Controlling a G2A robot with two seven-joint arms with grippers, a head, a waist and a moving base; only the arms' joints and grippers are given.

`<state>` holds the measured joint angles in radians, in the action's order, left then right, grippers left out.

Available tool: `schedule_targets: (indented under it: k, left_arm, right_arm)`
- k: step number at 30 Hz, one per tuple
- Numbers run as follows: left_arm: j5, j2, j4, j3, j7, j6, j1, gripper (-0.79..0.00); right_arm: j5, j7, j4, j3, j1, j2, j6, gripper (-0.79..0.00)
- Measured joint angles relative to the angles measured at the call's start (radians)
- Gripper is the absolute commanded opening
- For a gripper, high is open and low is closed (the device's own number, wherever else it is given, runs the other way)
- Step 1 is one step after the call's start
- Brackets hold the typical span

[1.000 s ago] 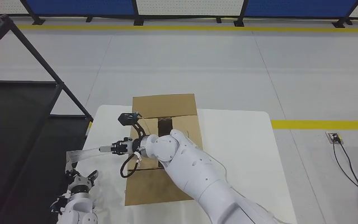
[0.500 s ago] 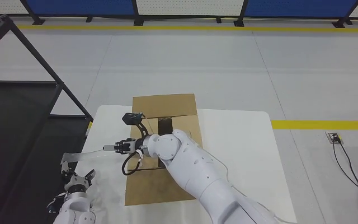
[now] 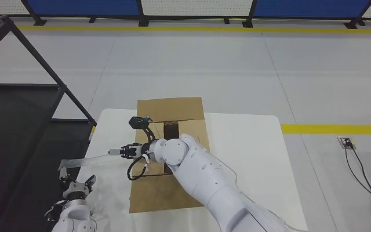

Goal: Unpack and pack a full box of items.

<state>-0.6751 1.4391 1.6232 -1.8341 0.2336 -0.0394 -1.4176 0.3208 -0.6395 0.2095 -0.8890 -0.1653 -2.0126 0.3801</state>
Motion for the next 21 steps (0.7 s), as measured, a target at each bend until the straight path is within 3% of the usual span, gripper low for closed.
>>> schedule_targets:
  k: [21]
  left_arm:
    - [-0.036,-0.004,0.031,-0.038,-0.021,0.012,-0.019,0.0]
  right_arm:
    - [0.007,0.006,0.0,-0.014,-0.002,0.002,-0.01,0.0]
